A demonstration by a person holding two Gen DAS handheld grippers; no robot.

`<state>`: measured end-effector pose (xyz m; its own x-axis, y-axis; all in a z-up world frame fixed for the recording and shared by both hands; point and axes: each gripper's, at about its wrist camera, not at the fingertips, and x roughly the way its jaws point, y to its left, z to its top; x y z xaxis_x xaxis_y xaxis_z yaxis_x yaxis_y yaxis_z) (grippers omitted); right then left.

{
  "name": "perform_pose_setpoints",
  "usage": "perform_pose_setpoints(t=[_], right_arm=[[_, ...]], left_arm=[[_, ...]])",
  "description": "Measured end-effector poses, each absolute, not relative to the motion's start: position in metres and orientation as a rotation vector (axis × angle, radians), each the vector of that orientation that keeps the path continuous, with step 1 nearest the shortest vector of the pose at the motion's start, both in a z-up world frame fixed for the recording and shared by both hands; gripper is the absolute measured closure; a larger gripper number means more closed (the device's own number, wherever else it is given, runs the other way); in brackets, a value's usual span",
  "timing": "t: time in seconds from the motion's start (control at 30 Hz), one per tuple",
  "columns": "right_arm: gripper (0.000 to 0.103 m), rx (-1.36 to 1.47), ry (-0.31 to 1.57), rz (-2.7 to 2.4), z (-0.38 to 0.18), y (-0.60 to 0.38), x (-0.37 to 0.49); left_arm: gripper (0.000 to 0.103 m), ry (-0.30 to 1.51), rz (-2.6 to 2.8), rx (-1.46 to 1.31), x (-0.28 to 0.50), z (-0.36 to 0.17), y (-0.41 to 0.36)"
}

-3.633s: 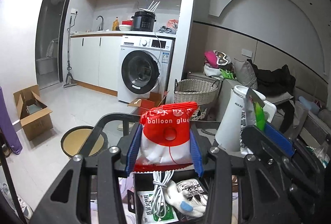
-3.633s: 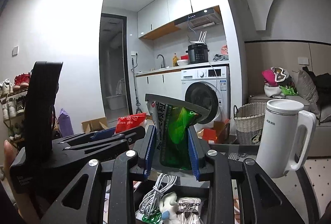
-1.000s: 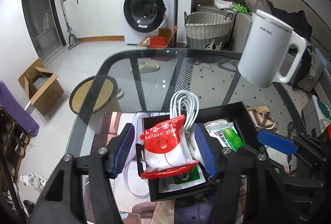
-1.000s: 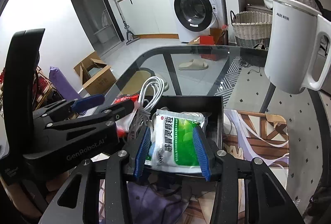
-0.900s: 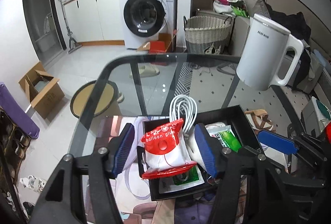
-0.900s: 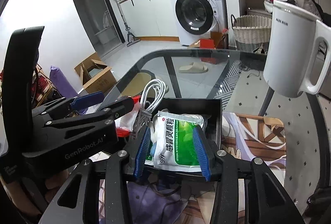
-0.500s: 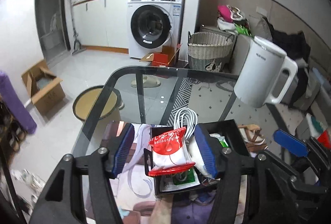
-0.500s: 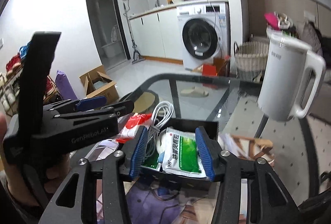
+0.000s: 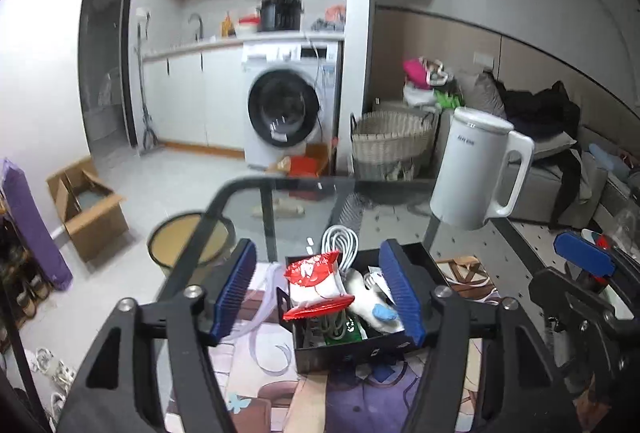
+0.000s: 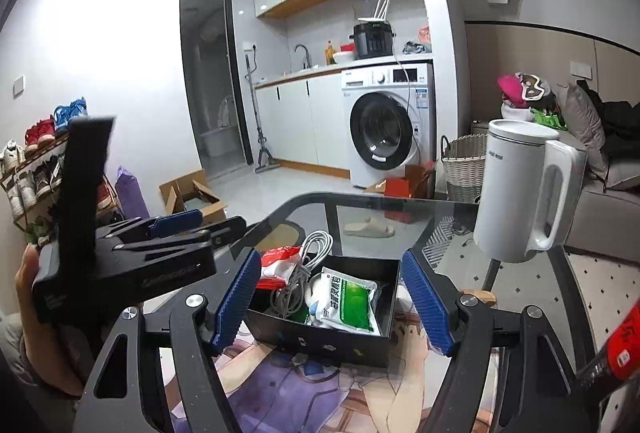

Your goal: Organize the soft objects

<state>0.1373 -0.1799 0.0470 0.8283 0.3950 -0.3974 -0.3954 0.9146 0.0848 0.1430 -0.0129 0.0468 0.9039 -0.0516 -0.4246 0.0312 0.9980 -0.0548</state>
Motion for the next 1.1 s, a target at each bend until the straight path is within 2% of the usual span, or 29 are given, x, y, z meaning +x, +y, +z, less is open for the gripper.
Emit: perform_pose_setpoints(t=[0.03, 0.1, 0.3, 0.5, 1.1], right_arm=[[0.026, 0.009, 0.421, 0.418, 0.046, -0.183, 0.132], [0.024, 0.028, 0.418, 0.413, 0.044, -0.187, 0.122], [0.016, 0.039, 0.357, 0.411, 0.034, -0.189, 0.083], [0.002, -0.057, 0.220, 0.419, 0.021, -0.184, 0.045], [0.001, -0.011, 0.204, 0.390, -0.004, -0.194, 0.032]], left_arm=[[0.020, 0.407, -0.028, -0.036, 0.134, 0.047, -0.014], [0.012, 0.345, -0.010, -0.036, 0.117, 0.047, -0.015], [0.010, 0.256, -0.016, 0.015, 0.081, 0.037, -0.017], [0.008, 0.281, 0.006, -0.017, 0.055, 0.021, 0.000], [0.005, 0.266, 0.009, -0.091, 0.038, 0.010, 0.008]])
